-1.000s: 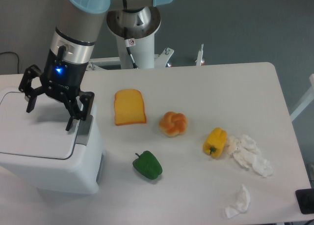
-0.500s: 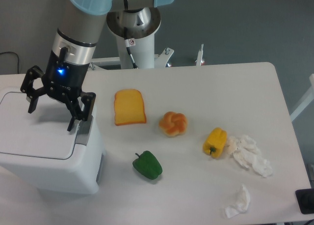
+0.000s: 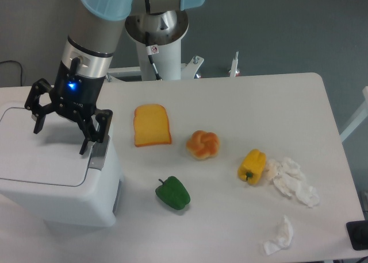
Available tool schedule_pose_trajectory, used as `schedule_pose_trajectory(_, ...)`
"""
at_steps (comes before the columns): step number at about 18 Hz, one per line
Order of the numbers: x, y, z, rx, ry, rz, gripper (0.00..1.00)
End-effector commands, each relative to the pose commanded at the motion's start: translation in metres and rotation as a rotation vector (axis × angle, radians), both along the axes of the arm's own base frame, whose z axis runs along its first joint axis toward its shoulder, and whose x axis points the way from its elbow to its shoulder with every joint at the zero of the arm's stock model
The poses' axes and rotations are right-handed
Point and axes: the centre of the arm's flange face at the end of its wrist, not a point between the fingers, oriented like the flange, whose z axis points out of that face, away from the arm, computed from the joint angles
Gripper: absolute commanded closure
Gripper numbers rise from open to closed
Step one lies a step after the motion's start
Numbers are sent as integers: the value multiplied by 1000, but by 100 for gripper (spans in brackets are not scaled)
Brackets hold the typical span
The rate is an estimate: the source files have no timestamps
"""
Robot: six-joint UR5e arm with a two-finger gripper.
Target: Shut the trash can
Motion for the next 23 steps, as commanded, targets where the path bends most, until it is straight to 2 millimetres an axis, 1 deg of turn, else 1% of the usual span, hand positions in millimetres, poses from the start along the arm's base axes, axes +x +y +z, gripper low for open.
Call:
schedule_pose_trajectory(13,-3,-1,3,6,2,5,0)
schedule_pose_trajectory(15,-5,-2,6,12,6,7,0)
schedule_pose_trajectory(18,-21,-9,14,25,18,31,0)
schedule_pose_trajectory(20,-35,-16,18,32,22,55,0)
schedule_pose_trajectory(22,-45,-18,26,43,33,71,0)
schedule_pose_trajectory(23,-53,-21,29,47,36,87,0)
